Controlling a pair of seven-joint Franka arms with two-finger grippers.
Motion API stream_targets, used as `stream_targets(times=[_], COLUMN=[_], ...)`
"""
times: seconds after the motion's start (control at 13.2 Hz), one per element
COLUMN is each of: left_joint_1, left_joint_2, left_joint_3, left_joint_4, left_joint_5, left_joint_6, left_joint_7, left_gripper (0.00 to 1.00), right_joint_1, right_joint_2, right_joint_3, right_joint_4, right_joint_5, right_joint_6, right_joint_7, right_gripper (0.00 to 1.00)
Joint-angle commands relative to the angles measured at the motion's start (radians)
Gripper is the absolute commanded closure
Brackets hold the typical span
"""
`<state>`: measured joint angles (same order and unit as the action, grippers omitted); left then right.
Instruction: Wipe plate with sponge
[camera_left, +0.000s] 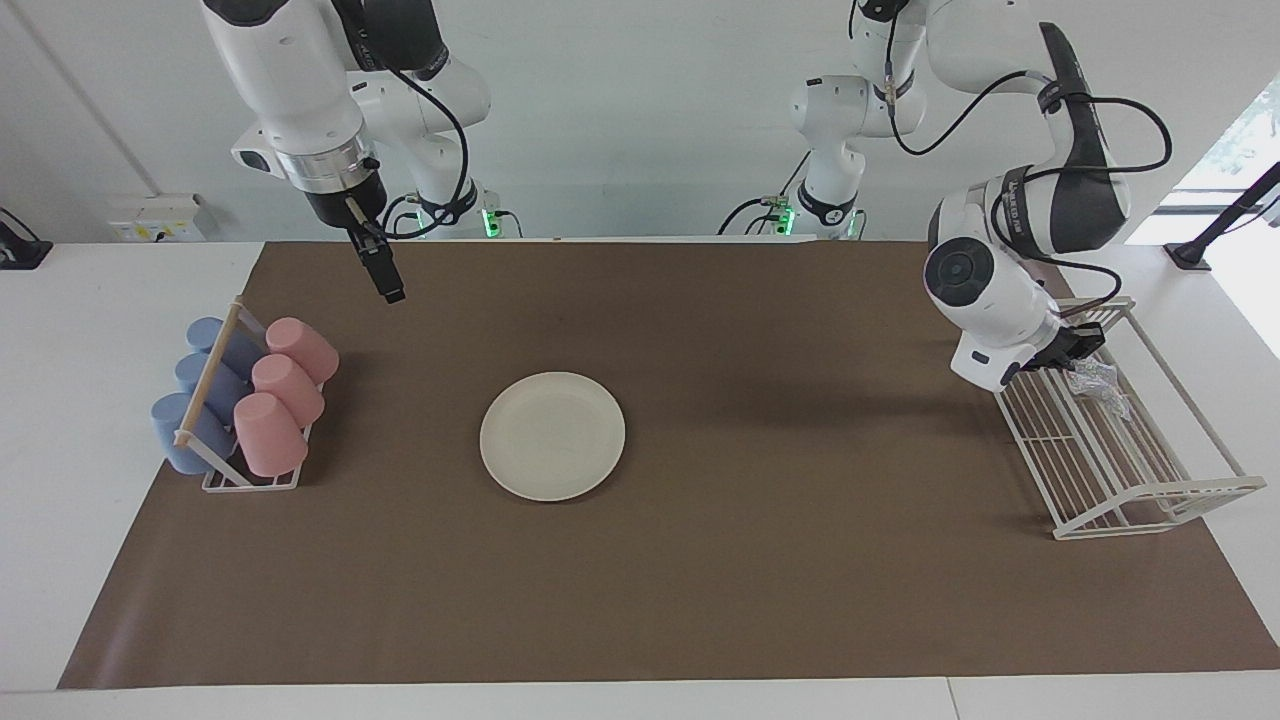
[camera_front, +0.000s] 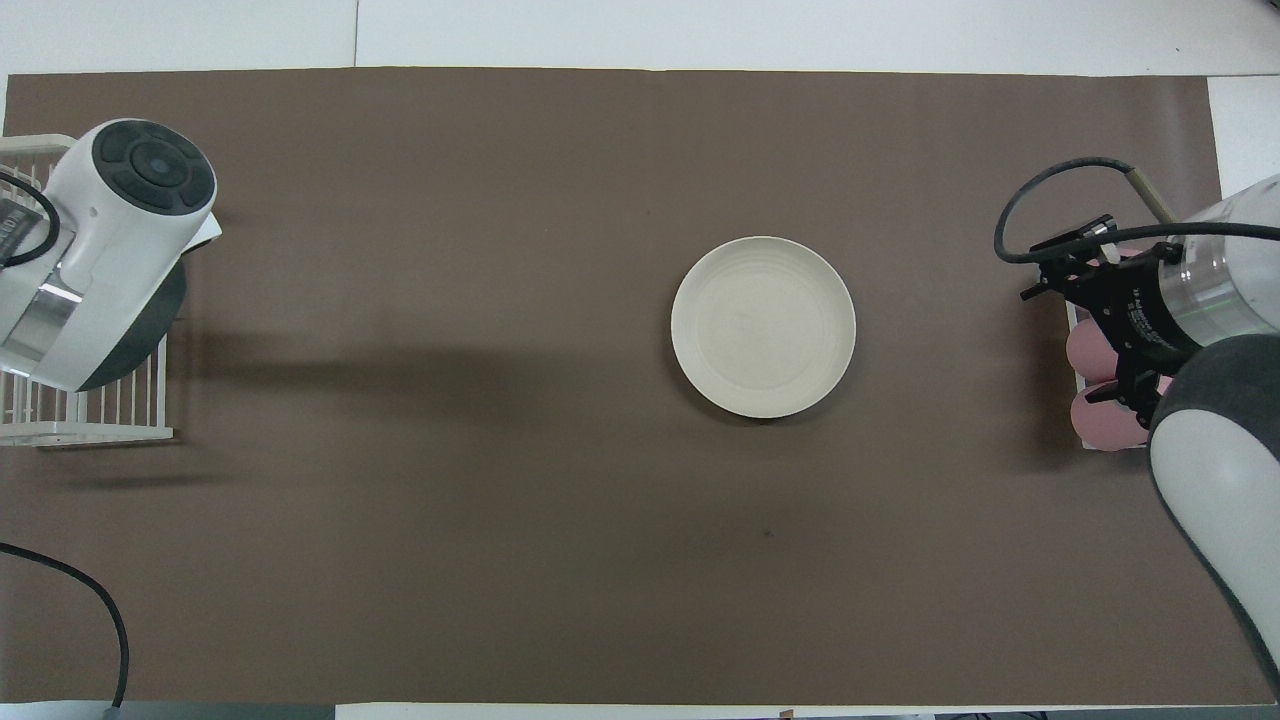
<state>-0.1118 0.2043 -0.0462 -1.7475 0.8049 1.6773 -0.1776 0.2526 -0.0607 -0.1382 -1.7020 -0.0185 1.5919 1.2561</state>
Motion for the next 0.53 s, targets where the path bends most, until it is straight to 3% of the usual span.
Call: stream_targets(times=[0.0,0.3,0.45], left_joint_1=[0.008,0.038,0.043], left_joint_2=[-0.022,-0.109,-0.103], left_joint_3=[-0.004,0.008,0.012], left_joint_4=[0.115,0.203,0.256], left_joint_5=[-0.102,-0.382,-0.555], left_joint_6=[-0.12,-0.244,-0.319], left_joint_7=[0.075,0.087,0.086], left_gripper=[1.0,1.0,1.0], right_joint_1=[-0.013,-0.012,0.0], right_joint_2=[-0.028,-0.031,-0.031], right_joint_3=[0.006,0.008,0.009], right_joint_4=[-0.034,-0.044,-0.042], right_joint_5=[0.018,0.017,0.018], right_joint_6=[0.046,0.046,0.063], right_joint_7=[0.026,0.065,0.075], right_gripper=[0.0,0.0,0.0])
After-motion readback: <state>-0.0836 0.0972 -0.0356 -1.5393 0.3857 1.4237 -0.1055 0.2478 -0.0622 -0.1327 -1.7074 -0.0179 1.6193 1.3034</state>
